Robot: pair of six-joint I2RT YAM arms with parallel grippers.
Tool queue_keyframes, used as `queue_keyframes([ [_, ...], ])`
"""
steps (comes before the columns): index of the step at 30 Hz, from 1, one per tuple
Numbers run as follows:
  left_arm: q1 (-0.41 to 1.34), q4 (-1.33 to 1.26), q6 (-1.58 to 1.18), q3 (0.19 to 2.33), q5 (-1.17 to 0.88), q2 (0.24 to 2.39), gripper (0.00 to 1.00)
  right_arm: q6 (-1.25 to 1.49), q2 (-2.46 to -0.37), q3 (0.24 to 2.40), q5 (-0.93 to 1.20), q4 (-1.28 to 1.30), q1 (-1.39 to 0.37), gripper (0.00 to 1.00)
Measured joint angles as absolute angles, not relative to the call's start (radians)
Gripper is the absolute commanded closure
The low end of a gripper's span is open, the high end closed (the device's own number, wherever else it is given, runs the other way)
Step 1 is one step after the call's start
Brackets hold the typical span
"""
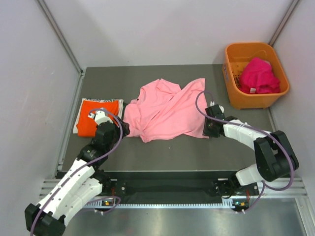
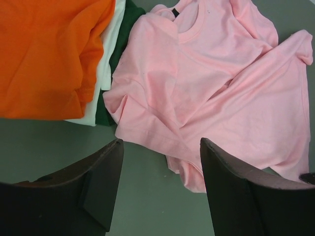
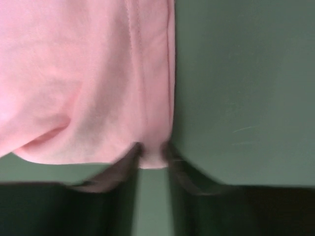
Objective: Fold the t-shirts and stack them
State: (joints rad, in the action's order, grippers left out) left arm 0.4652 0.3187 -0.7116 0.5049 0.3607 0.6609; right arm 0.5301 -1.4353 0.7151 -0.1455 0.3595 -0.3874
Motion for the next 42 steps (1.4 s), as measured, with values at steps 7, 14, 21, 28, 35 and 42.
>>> queue_keyframes([
  [7,0.466,0.320,-0.705,0.505,0.356,0.667,0.30,0.511,-1.456,0.736,-0.211,0.391,-0.387,1.00],
  [14,0.465,0.300,-0.701,0.499,0.281,0.771,0.30,0.509,-1.374,0.694,-0.210,0.361,-0.193,1.00],
  [21,0.466,0.247,-0.705,0.491,0.183,0.946,0.34,0.506,-1.261,0.599,-0.185,0.290,-0.010,1.00],
  [28,0.466,0.232,-0.709,0.492,0.172,1.065,0.41,0.490,-1.306,0.596,-0.123,0.229,-0.010,1.00],
  [35,0.466,0.239,-0.706,0.510,0.224,1.103,0.46,0.489,-1.306,0.596,-0.102,0.200,-0.010,1.00],
  [42,0.466,0.221,-0.697,0.515,0.285,1.176,0.56,0.482,-1.292,0.594,-0.094,0.194,-0.010,1.00],
])
